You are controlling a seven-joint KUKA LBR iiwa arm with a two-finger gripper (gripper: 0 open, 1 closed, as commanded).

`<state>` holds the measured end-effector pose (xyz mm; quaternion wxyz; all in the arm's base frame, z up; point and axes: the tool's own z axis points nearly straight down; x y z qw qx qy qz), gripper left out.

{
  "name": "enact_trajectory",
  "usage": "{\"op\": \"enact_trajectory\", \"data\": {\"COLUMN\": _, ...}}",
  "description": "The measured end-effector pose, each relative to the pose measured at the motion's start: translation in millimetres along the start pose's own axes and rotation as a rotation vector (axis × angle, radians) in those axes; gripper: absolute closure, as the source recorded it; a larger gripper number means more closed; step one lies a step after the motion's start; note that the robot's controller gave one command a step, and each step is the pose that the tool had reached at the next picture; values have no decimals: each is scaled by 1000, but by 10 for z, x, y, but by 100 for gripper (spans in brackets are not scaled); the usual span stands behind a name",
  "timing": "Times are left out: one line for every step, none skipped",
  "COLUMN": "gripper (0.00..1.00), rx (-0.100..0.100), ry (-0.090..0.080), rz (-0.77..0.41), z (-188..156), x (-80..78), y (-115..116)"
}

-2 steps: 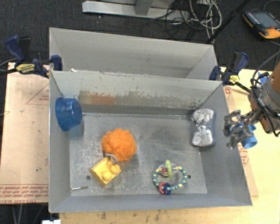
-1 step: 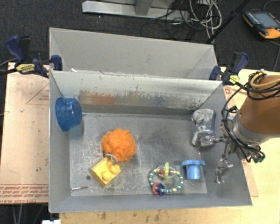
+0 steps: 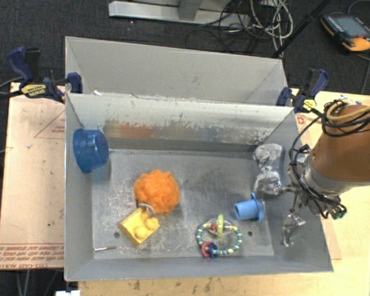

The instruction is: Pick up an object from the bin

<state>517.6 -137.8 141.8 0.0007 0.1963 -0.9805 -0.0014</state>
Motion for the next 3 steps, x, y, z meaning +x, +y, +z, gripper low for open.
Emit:
{"op": "enact_trajectory", "data": {"gripper": 100, "rx": 5, "ry": -4, "rz": -313, "z": 688, "x": -105, "y": 110}}
{"op": "enact_trajectory", "data": {"gripper": 100, "rx": 5, "ry": -4, "rz": -314, "z": 688, "x": -106, "y": 111}}
{"op": "enact_trajectory", "data": {"gripper": 100, "rx": 6, "ry": -6, "rz": -343, "z": -994, "x": -53, "y": 188}}
